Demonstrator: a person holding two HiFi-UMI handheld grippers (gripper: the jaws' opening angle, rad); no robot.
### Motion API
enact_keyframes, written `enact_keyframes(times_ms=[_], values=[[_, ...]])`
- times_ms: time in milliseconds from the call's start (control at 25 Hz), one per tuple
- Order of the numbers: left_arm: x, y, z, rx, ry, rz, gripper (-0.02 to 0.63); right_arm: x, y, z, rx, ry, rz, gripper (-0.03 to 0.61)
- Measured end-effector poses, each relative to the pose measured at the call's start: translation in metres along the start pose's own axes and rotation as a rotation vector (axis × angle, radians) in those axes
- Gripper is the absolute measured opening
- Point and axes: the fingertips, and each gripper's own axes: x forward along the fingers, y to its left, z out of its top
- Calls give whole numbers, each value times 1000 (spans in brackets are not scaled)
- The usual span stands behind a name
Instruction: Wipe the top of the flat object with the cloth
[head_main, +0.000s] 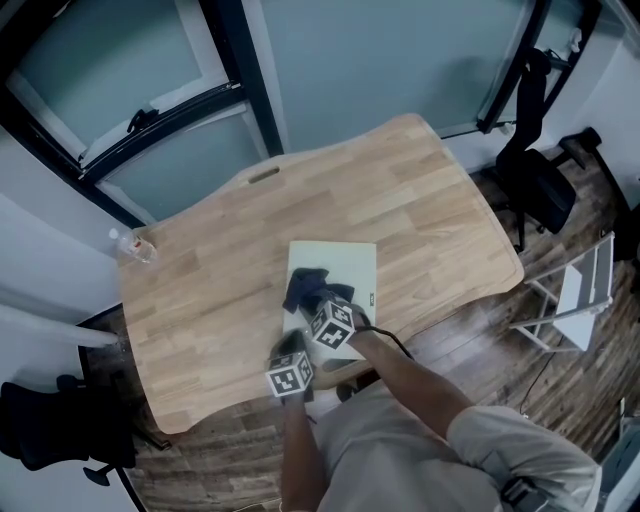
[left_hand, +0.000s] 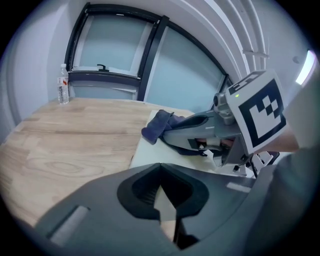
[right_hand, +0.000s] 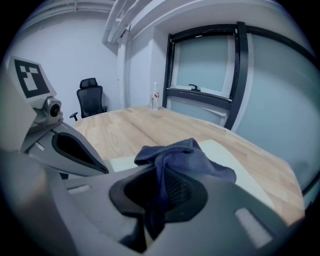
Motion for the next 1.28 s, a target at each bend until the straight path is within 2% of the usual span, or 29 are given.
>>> enact_keyframes(times_ms=[560, 960, 1120, 1280], values=[[1, -1, -1, 9, -8, 12, 8, -33, -8, -37, 32, 48, 2, 46], [0, -1, -2, 19, -12, 31, 8, -63, -30, -70, 9, 58, -68, 44], [-1, 0, -1, -32, -19, 21, 8, -69, -38, -76, -12, 53, -92, 44], [-2, 0, 0, -30, -26, 23, 8, -76, -48, -84, -12, 52, -111, 44]])
